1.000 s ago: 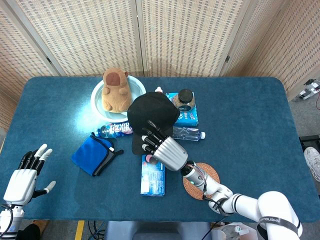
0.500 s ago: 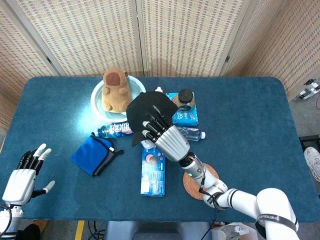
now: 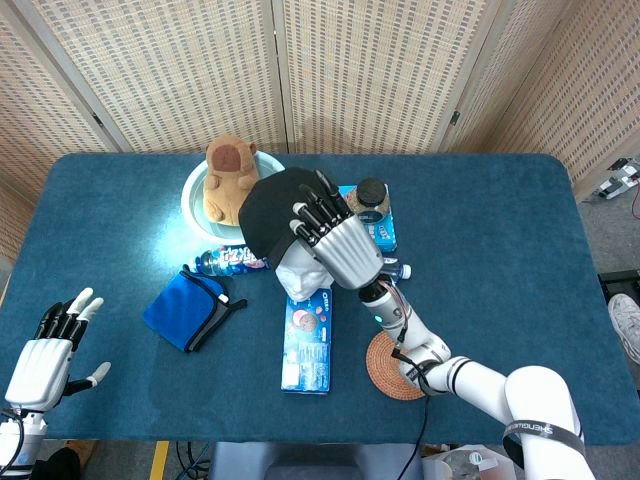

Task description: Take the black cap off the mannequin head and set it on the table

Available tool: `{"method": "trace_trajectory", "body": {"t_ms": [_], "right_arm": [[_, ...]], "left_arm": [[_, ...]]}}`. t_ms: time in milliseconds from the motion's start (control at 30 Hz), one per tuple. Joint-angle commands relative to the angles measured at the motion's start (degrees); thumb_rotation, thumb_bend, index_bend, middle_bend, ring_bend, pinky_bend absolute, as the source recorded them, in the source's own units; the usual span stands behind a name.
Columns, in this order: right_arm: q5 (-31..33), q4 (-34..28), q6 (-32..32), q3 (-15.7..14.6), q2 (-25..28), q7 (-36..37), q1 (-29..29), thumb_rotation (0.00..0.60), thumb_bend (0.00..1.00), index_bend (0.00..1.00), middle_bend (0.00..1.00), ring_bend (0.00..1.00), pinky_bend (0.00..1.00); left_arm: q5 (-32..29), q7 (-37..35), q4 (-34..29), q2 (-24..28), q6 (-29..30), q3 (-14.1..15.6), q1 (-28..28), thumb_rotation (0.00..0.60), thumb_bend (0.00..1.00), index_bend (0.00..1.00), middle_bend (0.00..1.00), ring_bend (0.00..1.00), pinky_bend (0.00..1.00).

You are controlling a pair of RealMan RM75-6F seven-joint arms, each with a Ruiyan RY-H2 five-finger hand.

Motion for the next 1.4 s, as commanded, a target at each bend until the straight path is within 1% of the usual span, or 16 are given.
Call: {"method": "trace_trajectory", "body": {"t_ms": [33,133,267,467,633,800,867,1000,1133,1267,1333,1400], "right_arm": [[0.7,1.5,0.2,0.6,-0.3,0.7,1.2,0.6,0.43,0.86,0.44,0.22,0.06],[1.1,3.0,0.5,1.1,-0.3,0.7,2.2,0.6,0.43,0.87,0.44,0.22,0.06],[2.0,5.0,1.8,2.5,-0.2,0.4,3.9,0.6,0.43,0.87,0.44,0.22,0.06],[2.7,5.7,5.2,4.4,2.0,-0.1,5.4,0.6,0.43,0.87,0.44,0.22,0.06],[3.0,1.4,8.2,4.8,5.9,-1.7,4.0,0.6,0.43,0.87,0.44,0.22,0.06],[3.2,-5.9,10.5,3.7,12.4,-4.8,-0.6,0.6,0.43,0.87,0.44,0.22,0.06],[4.0,-7.6,10.1,3.9,15.6,-5.3,-2.1,0.6,0.43,0.87,0.44,0.22,0.06],[4.5,-11.7,11.0,2.9,20.0,-5.6,-5.8,0.6,0.43,0.87,0.44,0.22,0.06],[3.9,-15.5,12.4,0.3,23.4,-7.4,-10.2,0.6,0.43,0.87,0.44,0.22,0.06],[5.2,-14.0,11.1,-1.3,25.4,-6.0,-13.1,0.6,0.43,0.87,0.44,0.22,0.06],[4.2,-15.2,13.5,-3.5,25.2,-6.7,-16.0,0.6,0.43,0.87,0.44,0.22,0.06],[4.5,-15.2,13.8,-4.8,25.2,-7.1,-18.0,0.6,0.43,0.87,0.44,0.22,0.06]], "left_arm": [[0.0,-0.1,0.0,0.0,0.0,0.0,0.0,0.6,0.19,0.04,0.0,0.02,0.0],[-0.1,-0.2,0.1,0.0,0.0,0.0,0.1,0.6,0.19,0.04,0.0,0.02,0.0],[-0.2,-0.4,0.2,0.1,0.1,0.0,0.1,0.6,0.19,0.04,0.0,0.02,0.0],[-0.3,-0.8,0.5,0.1,0.1,0.0,0.2,0.6,0.19,0.04,0.0,0.02,0.0],[-0.1,-1.1,0.7,0.0,-0.1,-0.1,0.0,0.6,0.19,0.04,0.0,0.02,0.0],[0.0,-1.4,0.9,0.1,-0.2,-0.2,-0.2,0.6,0.19,0.04,0.0,0.02,0.0],[0.1,-1.5,0.9,0.1,-0.4,-0.2,-0.3,0.6,0.19,0.04,0.0,0.02,0.0],[0.5,-1.4,0.9,-0.2,-0.7,-0.1,-0.6,0.6,0.19,0.04,0.0,0.02,0.0],[0.7,-1.2,0.8,-0.4,-0.8,0.0,-0.8,0.6,0.19,0.04,0.0,0.02,0.0],[0.7,-0.9,0.7,-0.6,-1.0,0.1,-0.9,0.6,0.19,0.04,0.0,0.02,0.0],[0.8,-0.7,0.7,-0.7,-1.1,0.1,-1.0,0.6,0.19,0.04,0.0,0.02,0.0],[0.8,-0.6,0.6,-0.7,-1.2,0.1,-1.0,0.6,0.19,0.04,0.0,0.02,0.0]]}}
